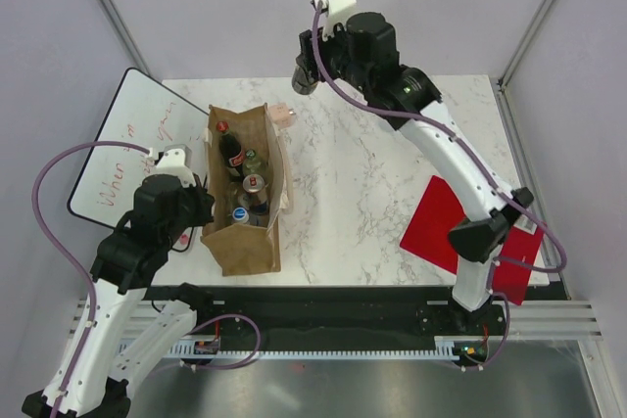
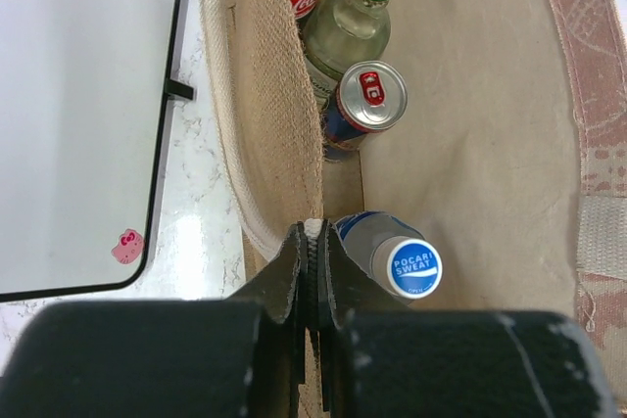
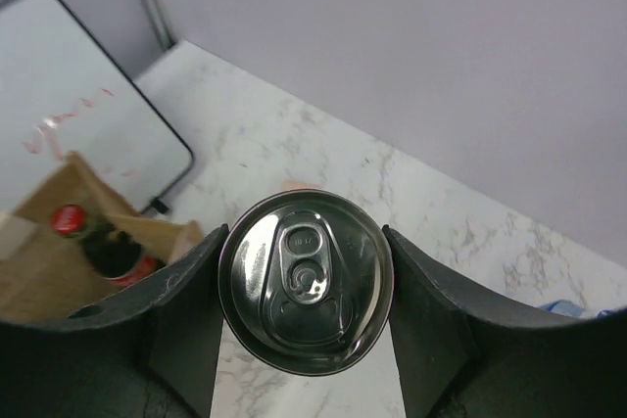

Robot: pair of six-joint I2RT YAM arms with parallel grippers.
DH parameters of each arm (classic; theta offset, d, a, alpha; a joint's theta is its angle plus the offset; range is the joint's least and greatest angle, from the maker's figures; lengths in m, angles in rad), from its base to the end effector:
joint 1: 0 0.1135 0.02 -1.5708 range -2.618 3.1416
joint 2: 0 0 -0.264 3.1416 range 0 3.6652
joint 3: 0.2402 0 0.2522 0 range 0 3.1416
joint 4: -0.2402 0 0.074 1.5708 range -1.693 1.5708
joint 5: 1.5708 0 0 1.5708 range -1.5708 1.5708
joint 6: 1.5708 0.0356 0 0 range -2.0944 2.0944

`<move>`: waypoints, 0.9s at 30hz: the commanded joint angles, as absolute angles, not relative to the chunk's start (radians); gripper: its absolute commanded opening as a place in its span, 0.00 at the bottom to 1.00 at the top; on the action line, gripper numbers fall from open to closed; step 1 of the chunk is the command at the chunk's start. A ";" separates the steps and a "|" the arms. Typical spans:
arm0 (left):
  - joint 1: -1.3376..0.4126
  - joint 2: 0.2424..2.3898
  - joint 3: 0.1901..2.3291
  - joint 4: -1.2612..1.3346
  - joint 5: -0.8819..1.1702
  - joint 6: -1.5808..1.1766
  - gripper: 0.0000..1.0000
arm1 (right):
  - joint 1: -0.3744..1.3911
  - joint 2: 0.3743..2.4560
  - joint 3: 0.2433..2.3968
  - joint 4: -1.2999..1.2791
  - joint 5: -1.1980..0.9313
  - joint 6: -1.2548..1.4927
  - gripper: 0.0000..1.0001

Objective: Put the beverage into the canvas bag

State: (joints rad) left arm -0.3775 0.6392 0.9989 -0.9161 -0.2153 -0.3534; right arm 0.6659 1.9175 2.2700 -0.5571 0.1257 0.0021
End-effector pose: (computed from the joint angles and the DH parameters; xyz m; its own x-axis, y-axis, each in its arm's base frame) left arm 0.1038 -0.0330 0.3559 -0.5269 -0.1548 -0.8357 0.0097 0.9821 -0.1880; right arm 0.3377 0.2596 0.4805 -0.1609 -0.1237 -0.9792 -0.5160 0.8563 -0.0234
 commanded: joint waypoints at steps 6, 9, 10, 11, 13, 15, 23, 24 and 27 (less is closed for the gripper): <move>-0.379 0.626 0.999 -0.854 -0.183 -0.351 0.02 | 0.839 1.769 2.261 -0.428 -0.029 0.083 0.00; -0.379 0.621 0.997 -0.856 -0.178 -0.356 0.02 | 0.867 1.790 2.253 -0.410 -0.040 0.090 0.00; -0.379 0.620 0.997 -0.854 -0.176 -0.357 0.02 | 0.871 1.801 2.253 -0.410 -0.037 0.092 0.00; -0.379 0.615 0.997 -0.854 -0.176 -0.357 0.02 | 0.876 1.818 2.252 -0.408 -0.035 0.095 0.00; -0.379 0.614 0.997 -0.856 -0.176 -0.357 0.02 | 0.884 1.836 2.249 -0.397 -0.035 0.095 0.00; -0.379 0.614 0.996 -0.856 -0.176 -0.356 0.02 | 0.887 1.859 2.238 -0.385 -0.023 0.091 0.00; -0.379 0.611 0.997 -0.859 -0.173 -0.354 0.02 | 0.888 1.956 2.238 -0.354 -0.011 0.063 0.00; -0.379 0.612 0.999 -0.858 -0.173 -0.351 0.02 | 0.891 1.962 2.238 -0.348 -0.006 0.058 0.00; -0.379 0.611 1.002 -0.859 -0.172 -0.350 0.02 | 0.896 2.000 2.252 -0.341 0.037 0.032 0.00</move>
